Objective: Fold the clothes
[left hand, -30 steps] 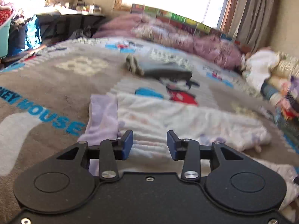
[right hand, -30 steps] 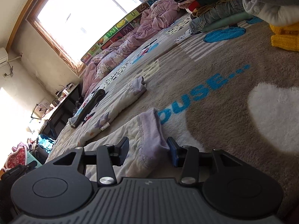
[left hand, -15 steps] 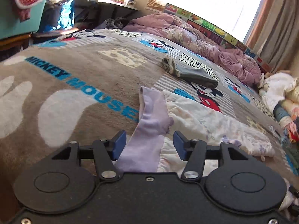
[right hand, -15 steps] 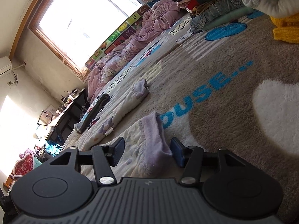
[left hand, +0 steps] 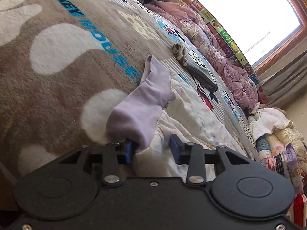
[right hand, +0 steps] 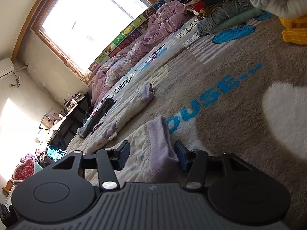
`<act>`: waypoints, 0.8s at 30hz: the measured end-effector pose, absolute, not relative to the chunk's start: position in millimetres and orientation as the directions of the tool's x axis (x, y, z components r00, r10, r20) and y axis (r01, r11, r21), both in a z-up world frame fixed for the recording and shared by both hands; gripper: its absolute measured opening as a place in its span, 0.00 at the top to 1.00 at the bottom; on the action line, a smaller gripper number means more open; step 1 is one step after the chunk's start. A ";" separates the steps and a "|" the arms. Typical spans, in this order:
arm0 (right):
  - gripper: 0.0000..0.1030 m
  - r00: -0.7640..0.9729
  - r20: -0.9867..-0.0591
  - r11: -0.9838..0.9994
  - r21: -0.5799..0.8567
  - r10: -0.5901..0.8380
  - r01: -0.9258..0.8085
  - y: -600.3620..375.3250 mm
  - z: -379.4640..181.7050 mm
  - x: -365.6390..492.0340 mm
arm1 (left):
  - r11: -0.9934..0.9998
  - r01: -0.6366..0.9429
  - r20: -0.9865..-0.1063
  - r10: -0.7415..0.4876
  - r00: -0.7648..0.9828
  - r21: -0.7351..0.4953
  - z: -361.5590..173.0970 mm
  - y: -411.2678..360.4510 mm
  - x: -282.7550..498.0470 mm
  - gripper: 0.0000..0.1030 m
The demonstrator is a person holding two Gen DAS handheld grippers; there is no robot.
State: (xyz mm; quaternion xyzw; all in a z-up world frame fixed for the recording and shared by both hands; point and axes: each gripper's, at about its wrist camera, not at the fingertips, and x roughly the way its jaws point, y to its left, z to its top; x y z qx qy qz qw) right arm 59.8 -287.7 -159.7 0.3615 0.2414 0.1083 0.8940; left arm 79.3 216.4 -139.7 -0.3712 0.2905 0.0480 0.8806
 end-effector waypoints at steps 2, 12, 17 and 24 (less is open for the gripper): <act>0.68 0.852 -0.356 0.709 0.705 0.383 -0.024 -287.0 -161.5 61.1 | 0.749 -0.299 -0.551 -0.105 0.828 -0.592 -137.3 214.2 85.0 0.85; 0.77 0.781 -0.353 0.658 0.747 0.516 -0.097 -244.7 -159.0 50.4 | 0.704 -0.325 -0.547 -0.108 0.830 -0.632 -143.2 265.4 91.2 0.84; 0.85 0.803 -0.340 0.649 0.757 0.490 -0.076 -258.5 -154.4 45.0 | 0.724 -0.287 -0.551 -0.153 0.820 -0.628 -143.1 252.3 82.0 0.84; 0.85 0.810 -0.391 0.707 0.706 0.436 -0.040 -261.9 -156.4 43.0 | 0.753 -0.300 -0.572 -0.122 0.811 -0.586 -142.7 251.4 77.9 0.74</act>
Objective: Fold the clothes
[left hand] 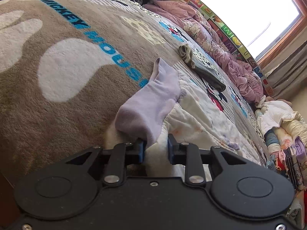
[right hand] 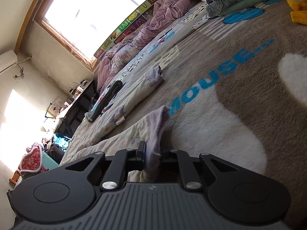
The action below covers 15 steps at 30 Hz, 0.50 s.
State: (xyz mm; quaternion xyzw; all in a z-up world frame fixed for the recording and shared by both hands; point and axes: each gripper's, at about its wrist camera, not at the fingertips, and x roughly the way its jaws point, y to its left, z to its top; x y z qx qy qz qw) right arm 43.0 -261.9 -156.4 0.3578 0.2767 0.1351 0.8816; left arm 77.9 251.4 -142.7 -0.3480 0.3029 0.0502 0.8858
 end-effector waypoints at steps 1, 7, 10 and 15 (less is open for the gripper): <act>0.83 0.813 -0.396 0.716 0.697 0.427 -0.036 -261.3 -154.9 42.6 | 0.757 -0.296 -0.573 -0.124 0.810 -0.583 -141.7 250.5 77.3 0.72; 0.57 0.859 -0.366 0.805 0.587 0.357 -0.084 -266.9 -128.0 33.3 | 0.847 -0.305 -0.591 -0.013 0.806 -0.435 -119.0 235.5 61.2 0.48; 0.56 0.877 -0.334 0.833 0.539 0.346 -0.123 -269.6 -116.2 28.3 | 0.870 -0.314 -0.578 0.042 0.815 -0.380 -106.7 231.5 53.0 0.42; 0.56 0.890 -0.297 0.903 0.362 0.347 -0.231 -253.2 -89.7 16.3 | 0.929 -0.267 -0.524 0.098 0.846 -0.258 -85.9 218.7 36.6 0.37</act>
